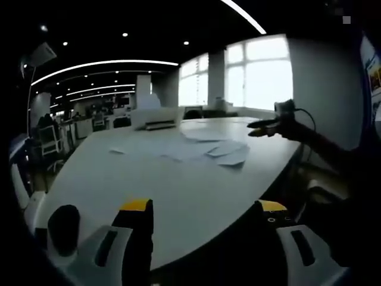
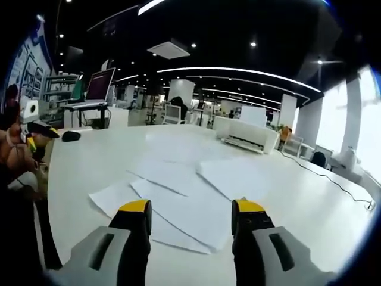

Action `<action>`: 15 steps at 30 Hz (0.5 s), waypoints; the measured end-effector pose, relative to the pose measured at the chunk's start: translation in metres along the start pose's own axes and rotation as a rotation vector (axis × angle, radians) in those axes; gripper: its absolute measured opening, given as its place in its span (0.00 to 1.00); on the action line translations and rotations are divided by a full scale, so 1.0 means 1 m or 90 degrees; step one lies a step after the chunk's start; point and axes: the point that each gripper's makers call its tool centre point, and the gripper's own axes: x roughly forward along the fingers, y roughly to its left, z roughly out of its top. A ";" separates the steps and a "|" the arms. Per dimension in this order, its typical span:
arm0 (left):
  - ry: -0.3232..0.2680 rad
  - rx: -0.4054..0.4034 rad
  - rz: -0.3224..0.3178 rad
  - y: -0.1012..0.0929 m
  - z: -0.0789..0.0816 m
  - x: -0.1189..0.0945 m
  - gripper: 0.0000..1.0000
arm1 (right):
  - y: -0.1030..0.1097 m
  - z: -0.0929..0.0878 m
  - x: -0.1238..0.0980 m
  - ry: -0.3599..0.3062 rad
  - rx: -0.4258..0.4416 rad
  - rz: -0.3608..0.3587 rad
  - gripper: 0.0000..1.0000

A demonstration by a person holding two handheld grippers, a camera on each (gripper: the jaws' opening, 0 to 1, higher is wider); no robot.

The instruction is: Organize the stack of printing papers by aligning and flattening the scattered papers on the table

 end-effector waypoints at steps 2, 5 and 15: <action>0.002 -0.001 0.000 0.000 -0.001 0.001 0.71 | 0.001 -0.001 0.003 0.003 0.001 0.001 0.49; 0.006 0.000 0.001 0.001 -0.003 0.002 0.71 | 0.000 0.000 0.010 0.006 -0.003 0.004 0.49; -0.003 -0.002 -0.005 0.000 0.000 0.003 0.71 | -0.004 0.004 0.031 0.011 -0.006 0.011 0.49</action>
